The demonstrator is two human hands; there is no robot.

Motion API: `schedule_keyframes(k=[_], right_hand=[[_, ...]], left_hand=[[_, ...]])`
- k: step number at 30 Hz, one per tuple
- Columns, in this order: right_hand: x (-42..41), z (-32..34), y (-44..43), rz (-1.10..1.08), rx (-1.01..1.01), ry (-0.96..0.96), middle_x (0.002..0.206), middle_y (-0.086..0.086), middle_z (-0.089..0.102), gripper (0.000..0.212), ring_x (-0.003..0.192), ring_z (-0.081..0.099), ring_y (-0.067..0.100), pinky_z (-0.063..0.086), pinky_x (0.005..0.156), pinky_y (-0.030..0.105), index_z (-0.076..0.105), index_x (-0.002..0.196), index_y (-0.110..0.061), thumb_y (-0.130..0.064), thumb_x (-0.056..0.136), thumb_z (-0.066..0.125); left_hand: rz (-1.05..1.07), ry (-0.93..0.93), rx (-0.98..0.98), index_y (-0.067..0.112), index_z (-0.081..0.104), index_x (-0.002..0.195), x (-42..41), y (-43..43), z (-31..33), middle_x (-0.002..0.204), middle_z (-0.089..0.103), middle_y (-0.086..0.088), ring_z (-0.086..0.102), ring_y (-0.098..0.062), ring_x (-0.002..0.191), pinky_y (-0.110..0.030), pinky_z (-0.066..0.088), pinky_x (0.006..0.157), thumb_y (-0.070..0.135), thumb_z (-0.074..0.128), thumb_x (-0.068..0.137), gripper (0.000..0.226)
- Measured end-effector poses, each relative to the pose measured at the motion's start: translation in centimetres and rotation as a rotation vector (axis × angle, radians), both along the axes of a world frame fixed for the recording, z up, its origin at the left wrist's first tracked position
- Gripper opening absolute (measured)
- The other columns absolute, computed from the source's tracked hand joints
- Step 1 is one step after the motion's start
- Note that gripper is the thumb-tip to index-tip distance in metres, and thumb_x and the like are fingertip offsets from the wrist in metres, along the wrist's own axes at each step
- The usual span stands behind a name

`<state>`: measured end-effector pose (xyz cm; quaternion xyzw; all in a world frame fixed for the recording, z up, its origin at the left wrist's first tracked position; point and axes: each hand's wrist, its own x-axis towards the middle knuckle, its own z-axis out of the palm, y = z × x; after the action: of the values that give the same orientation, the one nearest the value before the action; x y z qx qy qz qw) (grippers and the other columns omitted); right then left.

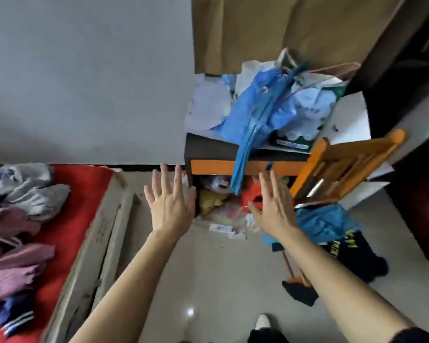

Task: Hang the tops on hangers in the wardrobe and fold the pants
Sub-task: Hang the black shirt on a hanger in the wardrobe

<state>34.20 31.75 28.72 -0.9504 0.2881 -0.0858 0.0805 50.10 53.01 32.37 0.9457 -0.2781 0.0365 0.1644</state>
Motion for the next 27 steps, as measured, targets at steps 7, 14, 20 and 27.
schedule_keyframes(k=[7,14,20,27], right_hand=[[-18.9,-1.0,-5.6,-0.528,0.002,0.087,0.162,0.023,0.016,0.087,0.146,0.025,0.041,0.033,0.115,0.053,0.014,0.159,-0.012,-0.052,0.094,0.055],[-29.2,-4.3,-10.2,-0.688,0.151,0.154,0.163,0.02,0.013,0.087,0.147,0.023,0.038,0.029,0.117,0.048,0.011,0.159,-0.013,-0.053,0.094,0.053],[-33.3,-7.4,-17.2,-0.73,0.313,0.211,0.163,0.019,0.015,0.086,0.149,0.021,0.036,0.026,0.118,0.046,0.009,0.159,-0.014,-0.05,0.095,0.054],[-37.3,-11.7,-22.9,-0.859,0.508,0.242,0.163,0.018,0.015,0.083,0.148,0.021,0.035,0.028,0.116,0.046,0.012,0.158,-0.015,-0.042,0.095,0.058]], left_hand=[[-0.517,0.053,0.125,0.027,0.007,0.157,-10.4,-14.9,-2.2,0.165,0.0,-0.007,0.001,-0.032,0.151,-0.059,0.014,0.118,0.062,0.016,0.096,0.071],[-0.697,0.008,0.224,0.029,-0.001,0.157,-18.6,-22.3,-4.3,0.165,-0.008,-0.004,-0.006,-0.029,0.151,-0.057,0.006,0.12,0.062,0.004,0.096,0.069],[-0.726,0.03,0.38,0.027,-0.001,0.157,-23.3,-28.1,-6.8,0.165,-0.006,-0.007,-0.004,-0.031,0.151,-0.056,0.009,0.12,0.058,0.013,0.098,0.068],[-0.883,0.086,0.501,0.023,0.007,0.157,-26.3,-37.0,-10.6,0.165,-0.002,-0.01,0.001,-0.034,0.151,-0.054,0.01,0.12,0.052,0.027,0.101,0.067]])
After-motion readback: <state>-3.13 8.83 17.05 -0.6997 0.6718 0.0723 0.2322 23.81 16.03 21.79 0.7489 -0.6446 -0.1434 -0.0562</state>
